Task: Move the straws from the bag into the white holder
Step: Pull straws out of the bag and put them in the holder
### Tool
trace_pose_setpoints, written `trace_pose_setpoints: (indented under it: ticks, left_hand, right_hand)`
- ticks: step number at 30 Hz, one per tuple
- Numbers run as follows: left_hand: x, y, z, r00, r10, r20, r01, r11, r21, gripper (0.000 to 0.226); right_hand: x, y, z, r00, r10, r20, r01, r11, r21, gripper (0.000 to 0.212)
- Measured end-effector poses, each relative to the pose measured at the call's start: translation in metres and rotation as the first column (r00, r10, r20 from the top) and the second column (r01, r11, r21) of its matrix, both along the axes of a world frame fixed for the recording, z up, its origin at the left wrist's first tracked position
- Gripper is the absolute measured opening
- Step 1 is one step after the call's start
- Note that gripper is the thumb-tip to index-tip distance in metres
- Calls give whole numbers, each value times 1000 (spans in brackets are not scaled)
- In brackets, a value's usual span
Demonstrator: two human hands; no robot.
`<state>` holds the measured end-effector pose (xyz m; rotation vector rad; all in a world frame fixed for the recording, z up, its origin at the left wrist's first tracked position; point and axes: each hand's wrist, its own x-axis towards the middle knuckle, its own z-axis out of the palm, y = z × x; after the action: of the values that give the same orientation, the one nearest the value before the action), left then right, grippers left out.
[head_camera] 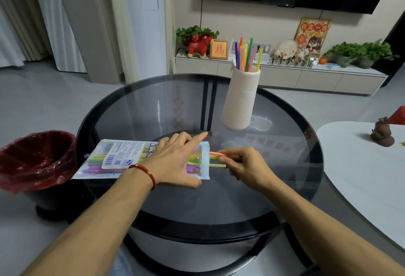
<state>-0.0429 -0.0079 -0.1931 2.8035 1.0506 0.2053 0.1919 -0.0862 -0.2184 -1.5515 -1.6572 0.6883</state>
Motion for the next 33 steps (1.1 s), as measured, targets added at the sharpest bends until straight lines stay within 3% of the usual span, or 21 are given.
trace_pose_setpoints:
  ticks: [3, 6, 11, 16, 20, 25, 28, 33]
  left_hand:
    - [0, 1, -1, 1000, 9, -14, -9, 1000, 2, 118]
    - [6, -1, -2, 1000, -6, -26, 6, 1000, 5, 120]
    - [11, -2, -6, 1000, 3, 12, -3, 1000, 3, 124]
    - [10, -2, -8, 999, 5, 40, -4, 1000, -14, 122]
    - [5, 0, -7, 1000, 15, -6, -15, 1000, -18, 115]
    - [-2, 5, -9, 989, 45, -143, -62, 991, -116, 106]
    - [1, 4, -8, 984, 111, -140, -136, 973, -186, 100]
    - [15, -2, -10, 990, 106, -90, -113, 990, -79, 72]
  right_hand:
    - [8, -5, 4, 993, 7, -120, -24, 989, -143, 31]
    - [4, -5, 6, 964, 20, -267, -66, 984, -168, 37]
    - [-15, -3, -7, 985, 73, -155, -84, 994, -71, 26]
    - [-15, -1, -7, 981, 94, -170, -114, 987, -112, 27]
    - [3, 0, -1, 991, 19, -135, -37, 990, -137, 19]
    - [41, -13, 12, 977, -15, -213, -22, 985, -171, 17]
    - [62, -25, 16, 967, 7, -253, -59, 979, -197, 13]
    - [78, -35, 16, 930, 4, -367, -97, 967, -237, 18]
